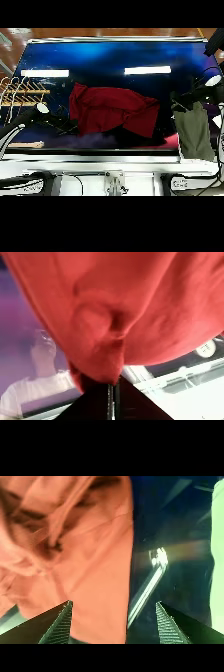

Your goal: Fold the shirts.

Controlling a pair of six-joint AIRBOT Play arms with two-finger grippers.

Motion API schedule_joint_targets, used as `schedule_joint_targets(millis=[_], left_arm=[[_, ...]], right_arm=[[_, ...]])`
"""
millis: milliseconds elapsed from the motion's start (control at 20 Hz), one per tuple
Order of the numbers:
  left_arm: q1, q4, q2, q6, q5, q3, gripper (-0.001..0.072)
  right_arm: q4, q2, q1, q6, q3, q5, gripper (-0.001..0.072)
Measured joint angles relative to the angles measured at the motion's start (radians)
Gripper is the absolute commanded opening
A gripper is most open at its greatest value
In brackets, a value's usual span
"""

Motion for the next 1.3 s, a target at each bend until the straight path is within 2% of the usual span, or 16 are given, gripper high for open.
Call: schedule_joint_targets(millis=[250,600,650,700,750,900,1050,1300], left_arm=[[-0.003,-0.003,0.012,-0.004,-0.008,0.054,0.0028],[-0.003,0.006,0.041,-0.003,-0.058,0.092,0.0028],[-0.003,0.006,0.044,0.002,-0.066,0.094,0.0028],[-0.003,0.006,0.049,0.008,-0.069,0.095,0.0028],[-0.003,0.007,0.052,0.012,-0.069,0.097,0.0027],[-0.003,0.016,0.068,0.02,-0.054,0.123,0.0026],[-0.004,0.078,0.111,0.023,-0.048,0.224,0.0026],[-0.004,0.206,0.266,0.023,-0.006,0.626,0.0028]], right_arm=[[-0.022,-0.114,0.075,0.014,0.0,-0.091,0.0641],[0.064,-0.2,0.107,0.019,0.001,-0.252,0.0626],[0.076,-0.209,0.112,0.021,0.003,-0.263,0.0478],[0.088,-0.221,0.119,0.021,0.003,-0.276,0.0252],[0.087,-0.228,0.124,0.021,0.0,-0.279,0.0072],[0.078,-0.224,0.132,0.01,0.02,-0.272,0.0073],[0.086,-0.143,0.132,-0.043,0.08,-0.24,0.0073],[0.099,0.138,0.135,-0.098,0.28,-0.196,0.0073]])
